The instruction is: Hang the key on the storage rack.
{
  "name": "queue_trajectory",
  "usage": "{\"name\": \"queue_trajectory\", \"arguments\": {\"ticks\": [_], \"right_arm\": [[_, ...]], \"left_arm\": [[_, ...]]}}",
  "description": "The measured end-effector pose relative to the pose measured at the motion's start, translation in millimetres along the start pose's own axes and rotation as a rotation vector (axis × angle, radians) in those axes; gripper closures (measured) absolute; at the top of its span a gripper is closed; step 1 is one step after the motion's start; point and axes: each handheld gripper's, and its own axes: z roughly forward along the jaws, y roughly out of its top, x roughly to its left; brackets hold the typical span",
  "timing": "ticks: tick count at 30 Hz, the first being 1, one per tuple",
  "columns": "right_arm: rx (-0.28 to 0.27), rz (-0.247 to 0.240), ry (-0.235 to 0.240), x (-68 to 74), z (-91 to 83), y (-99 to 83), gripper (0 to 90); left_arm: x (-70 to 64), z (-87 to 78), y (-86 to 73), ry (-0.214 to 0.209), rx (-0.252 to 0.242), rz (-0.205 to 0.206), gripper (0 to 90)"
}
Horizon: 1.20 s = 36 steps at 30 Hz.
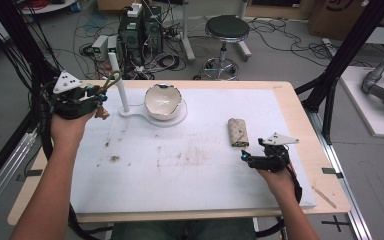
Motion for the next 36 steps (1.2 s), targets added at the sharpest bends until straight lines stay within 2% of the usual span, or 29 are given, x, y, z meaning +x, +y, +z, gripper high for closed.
{"name": "queue_trajectory", "arguments": {"ticks": [7, 10, 21, 23, 25, 29, 33, 36], "right_arm": [[0.0, -0.003, 0.005, 1.4, 0.2, 0.3, 19.7], [0.001, -0.003, 0.005, 1.3, 0.1, 0.2, 19.7], [0.007, -0.002, 0.006, 2.3, 0.8, 0.1, 19.7], [0.01, -0.006, 0.007, 2.3, 0.9, 0.1, 19.7], [0.009, -0.01, 0.007, 2.3, 1.0, 0.1, 19.7], [0.008, -0.008, 0.008, 2.5, 0.8, 0.0, 19.7], [0.002, -0.006, 0.005, 2.6, -0.3, 0.2, 19.7], [-0.004, -0.001, 0.008, 3.0, -0.7, 0.3, 19.7]], "left_arm": [[9.4, 4.8, 2.1, 0.031, 0.01, -0.017, 70.7], [12.8, 9.5, -0.4, 0.041, 0.03, -0.023, 70.7], [17.2, 25.7, -12.3, 0.036, 0.064, -0.056, 69.9], [18.4, 26.8, -14.5, 0.039, 0.073, -0.063, 66.5], [18.7, 27.0, -14.9, 0.038, 0.077, -0.069, 55.5], [13.6, 22.1, -14.2, 0.028, 0.074, -0.065, 43.1], [6.4, 15.4, -20.4, 0.0, 0.053, -0.073, 37.1], [1.8, 12.9, -28.9, -0.022, 0.056, -0.089, 34.9]]}}
